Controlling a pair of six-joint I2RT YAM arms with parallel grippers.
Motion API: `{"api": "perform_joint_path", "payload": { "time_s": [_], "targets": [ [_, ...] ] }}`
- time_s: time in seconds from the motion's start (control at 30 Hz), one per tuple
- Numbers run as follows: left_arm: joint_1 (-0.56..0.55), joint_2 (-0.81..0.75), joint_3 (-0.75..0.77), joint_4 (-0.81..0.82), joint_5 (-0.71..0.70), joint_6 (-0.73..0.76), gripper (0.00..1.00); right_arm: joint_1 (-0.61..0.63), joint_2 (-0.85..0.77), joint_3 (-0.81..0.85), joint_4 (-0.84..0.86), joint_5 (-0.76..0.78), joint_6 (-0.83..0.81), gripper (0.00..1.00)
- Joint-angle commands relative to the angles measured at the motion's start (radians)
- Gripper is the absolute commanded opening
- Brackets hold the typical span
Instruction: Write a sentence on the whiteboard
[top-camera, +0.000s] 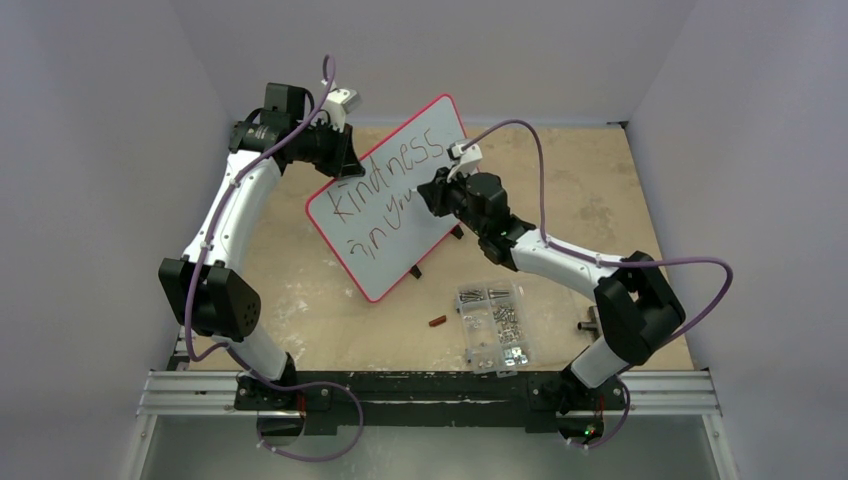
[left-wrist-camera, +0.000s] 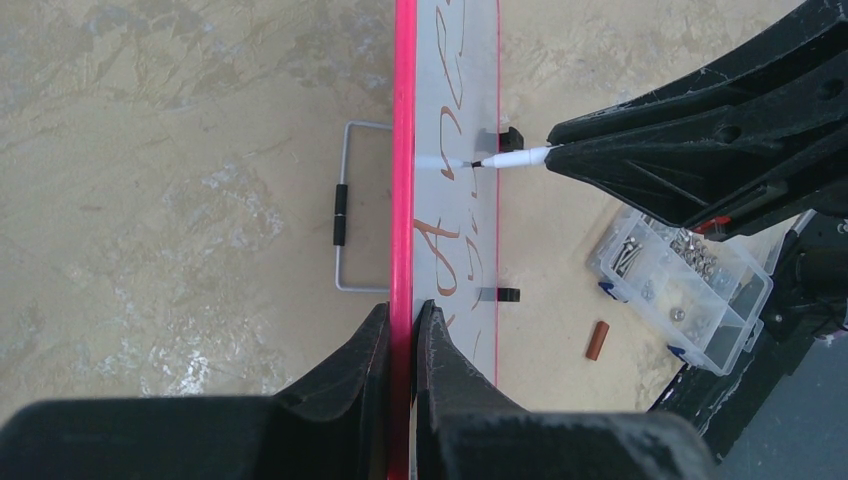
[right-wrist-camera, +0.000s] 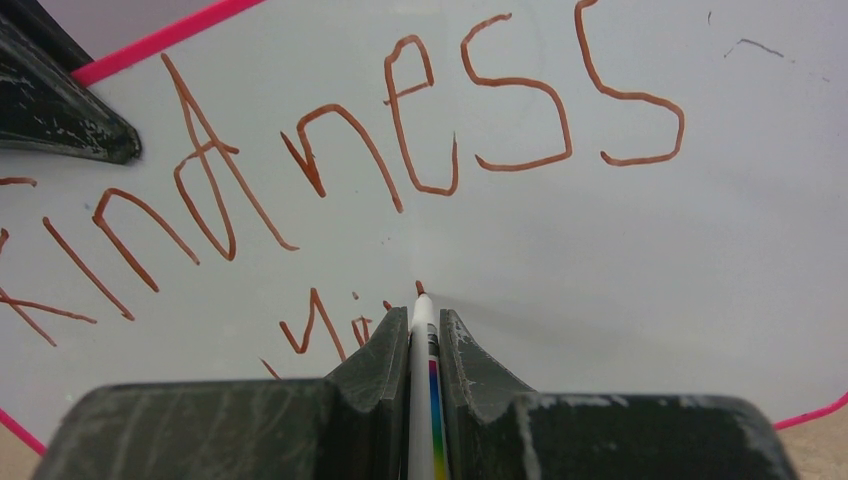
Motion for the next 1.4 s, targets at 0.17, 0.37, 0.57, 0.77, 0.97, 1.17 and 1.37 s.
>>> {"api": "perform_joint_path", "payload": {
  "time_s": [0.17, 0.37, 0.57, 0.77, 0.97, 1.17, 1.37],
  "targets": [
    [-0.01, -0.034, 0.013, -0.048, -0.08, 0.05, 0.0, 0.0, -0.023, -0.06, 0.011, 0.015, 0.0, 0.0],
    [-0.01, -0.037, 0.013, -0.048, -0.081, 0.049, 0.0, 0.001, -0.039, -0.053, -0.007, 0.036, -0.016, 0.0],
    [-0.01, -0.031, 0.014, -0.048, -0.081, 0.05, 0.0, 0.001, -0.07, -0.067, -0.018, 0.039, -0.022, 0.0],
    [-0.01, -0.029, 0.014, -0.049, -0.074, 0.05, 0.0, 0.001, -0.107, -0.083, 0.012, 0.049, -0.035, 0.0],
    [-0.01, -0.031, 0.014, -0.049, -0.076, 0.049, 0.0, 0.001, -0.135, -0.104, 0.081, 0.056, -0.058, 0.0],
    [-0.009, -0.032, 0.014, -0.05, -0.076, 0.048, 0.0, 0.0, -0.112, -0.072, 0.108, 0.044, -0.065, 0.0],
    [-0.01, -0.037, 0.013, -0.05, -0.076, 0.049, 0.0, 0.001, -0.074, -0.031, 0.121, 0.037, -0.06, 0.0]
  ]
}}
